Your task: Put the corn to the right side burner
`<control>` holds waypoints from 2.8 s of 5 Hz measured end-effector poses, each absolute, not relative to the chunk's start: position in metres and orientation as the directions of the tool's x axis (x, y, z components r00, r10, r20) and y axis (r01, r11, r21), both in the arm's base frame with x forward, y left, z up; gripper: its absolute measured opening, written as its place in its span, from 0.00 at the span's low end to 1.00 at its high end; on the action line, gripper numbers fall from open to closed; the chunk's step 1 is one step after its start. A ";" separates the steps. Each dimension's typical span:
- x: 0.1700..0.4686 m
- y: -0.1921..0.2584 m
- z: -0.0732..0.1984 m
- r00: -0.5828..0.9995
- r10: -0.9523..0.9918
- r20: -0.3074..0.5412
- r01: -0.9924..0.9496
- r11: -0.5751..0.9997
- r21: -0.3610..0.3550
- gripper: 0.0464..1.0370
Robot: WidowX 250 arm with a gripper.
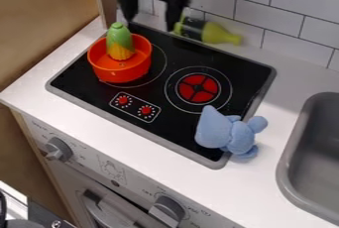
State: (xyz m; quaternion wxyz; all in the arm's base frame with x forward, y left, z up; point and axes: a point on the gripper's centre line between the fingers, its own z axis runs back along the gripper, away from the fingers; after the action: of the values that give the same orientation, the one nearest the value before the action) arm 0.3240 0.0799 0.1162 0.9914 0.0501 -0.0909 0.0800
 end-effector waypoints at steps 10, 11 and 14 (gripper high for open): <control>0.318 0.112 0.056 0.922 0.133 0.364 -0.172 0.982 0.077 0.65; 0.314 0.104 0.057 0.937 0.155 0.313 -0.189 0.979 0.080 0.65; 0.303 0.062 0.105 0.937 0.207 0.283 -0.236 0.969 0.072 0.65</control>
State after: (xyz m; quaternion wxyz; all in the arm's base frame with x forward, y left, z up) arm 0.3032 0.0622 0.1047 0.9826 0.0523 -0.1378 0.1127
